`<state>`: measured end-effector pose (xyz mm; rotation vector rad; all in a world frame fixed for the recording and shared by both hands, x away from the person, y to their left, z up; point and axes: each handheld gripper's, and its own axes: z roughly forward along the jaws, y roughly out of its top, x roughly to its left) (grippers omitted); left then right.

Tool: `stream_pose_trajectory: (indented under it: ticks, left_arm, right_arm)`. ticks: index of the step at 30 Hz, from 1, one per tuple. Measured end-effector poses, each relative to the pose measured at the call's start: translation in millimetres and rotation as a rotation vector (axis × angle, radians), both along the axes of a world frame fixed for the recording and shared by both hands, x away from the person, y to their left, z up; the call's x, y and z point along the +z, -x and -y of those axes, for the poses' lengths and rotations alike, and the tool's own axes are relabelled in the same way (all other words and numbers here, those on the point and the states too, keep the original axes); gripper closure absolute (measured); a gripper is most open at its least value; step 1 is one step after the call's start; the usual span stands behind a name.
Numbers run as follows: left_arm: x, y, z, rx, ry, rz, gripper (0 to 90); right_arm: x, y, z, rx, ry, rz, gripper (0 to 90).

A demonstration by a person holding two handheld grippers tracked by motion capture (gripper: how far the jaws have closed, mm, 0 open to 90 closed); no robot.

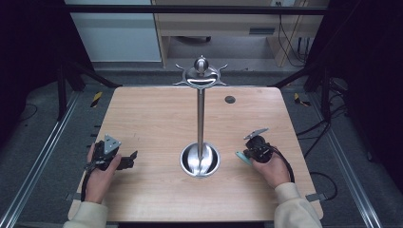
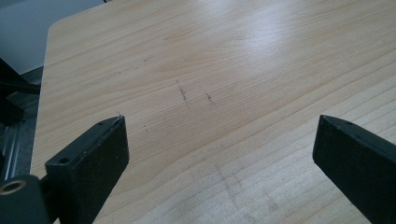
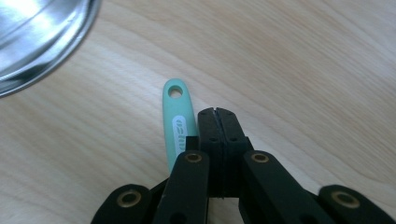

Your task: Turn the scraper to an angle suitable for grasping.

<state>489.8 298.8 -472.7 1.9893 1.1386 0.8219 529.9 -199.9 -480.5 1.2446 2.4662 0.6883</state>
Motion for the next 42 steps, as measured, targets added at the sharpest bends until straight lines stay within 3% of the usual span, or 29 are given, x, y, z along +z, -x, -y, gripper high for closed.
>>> stream_pose_trajectory:
  ticks: [4,8,13,18,19,27,35,42]
  left_arm:
    - [0.1,0.0,-0.1,-0.001,0.000,0.000,3.3]
    - [0.5,-0.4,0.4,-0.002,-0.005,0.002,3.3]
    - [-0.3,0.2,0.7,-0.003,-0.010,-0.002,3.3]
    - [0.0,0.8,1.3,-0.008,-0.010,-0.001,3.3]
    - [-0.2,0.5,1.5,-0.008,-0.010,0.000,3.3]
    - [-0.1,-0.4,2.8,-0.015,-0.016,0.001,3.3]
    - [-0.4,-0.9,3.7,-0.020,-0.019,-0.001,3.3]
    - [-1.0,-1.2,4.9,-0.025,-0.023,-0.004,3.3]
  right_arm:
    - [-0.1,2.7,-5.9,0.031,0.007,-0.007,90.0]
    - [7.9,5.9,-9.5,0.056,-0.037,0.014,90.0]
    - [14.6,5.9,-15.4,0.093,0.024,0.018,90.0]
    - [22.8,0.4,-15.8,0.105,0.064,-0.033,89.7]
    - [26.3,-2.4,-16.7,0.123,0.077,-0.068,86.7]
    - [32.4,-9.5,-24.7,0.158,0.145,-0.150,77.9]
    - [28.1,-14.7,-24.1,0.148,0.135,-0.227,71.8]
    - [21.0,-16.4,-23.8,0.163,0.149,-0.247,68.7]
